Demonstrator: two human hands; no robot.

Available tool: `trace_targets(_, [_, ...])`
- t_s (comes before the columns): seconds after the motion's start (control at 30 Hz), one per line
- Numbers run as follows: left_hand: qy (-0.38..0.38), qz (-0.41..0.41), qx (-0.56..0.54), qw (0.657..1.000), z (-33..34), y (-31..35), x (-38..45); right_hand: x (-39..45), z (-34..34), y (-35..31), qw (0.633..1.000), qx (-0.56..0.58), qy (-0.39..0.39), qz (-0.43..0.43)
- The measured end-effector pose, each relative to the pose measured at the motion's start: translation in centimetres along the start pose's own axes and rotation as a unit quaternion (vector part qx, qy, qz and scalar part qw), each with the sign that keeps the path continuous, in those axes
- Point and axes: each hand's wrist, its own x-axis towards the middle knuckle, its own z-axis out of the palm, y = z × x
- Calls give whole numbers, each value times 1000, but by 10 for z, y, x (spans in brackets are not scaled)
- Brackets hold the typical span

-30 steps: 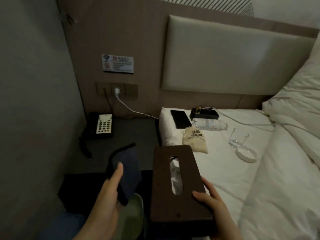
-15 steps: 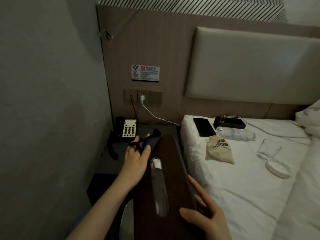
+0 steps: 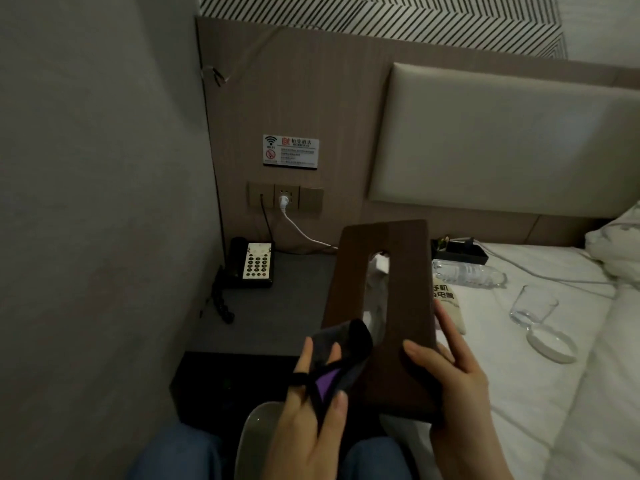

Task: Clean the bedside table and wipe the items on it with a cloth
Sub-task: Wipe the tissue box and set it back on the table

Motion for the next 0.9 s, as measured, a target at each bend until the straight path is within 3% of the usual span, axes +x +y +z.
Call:
trace_targets(0.23, [2,-1,14,1000,-13,29,47,-20,4,3,995,-41,-85,31])
trace_targets(0.4, [-6,-111,-49,993,-41,26,76,-33,2,13,990,-38,-118,70])
trace_targets(0.6, [-28,-117,-20,992,-22,20,37,-9,9,7,997,5,-50,66])
trace_targets(0.7, [5,-149,-26,988,-15,15,21,0,14,-1,999,25,-4,40])
trace_targets(0.83, [39,-156,-160,974,-15,25,21,-2,17,1,999,31,23,34])
trace_targets(0.9, [80,-199,-263,941,-15,30,24,-3,20,5,998,36,34,23])
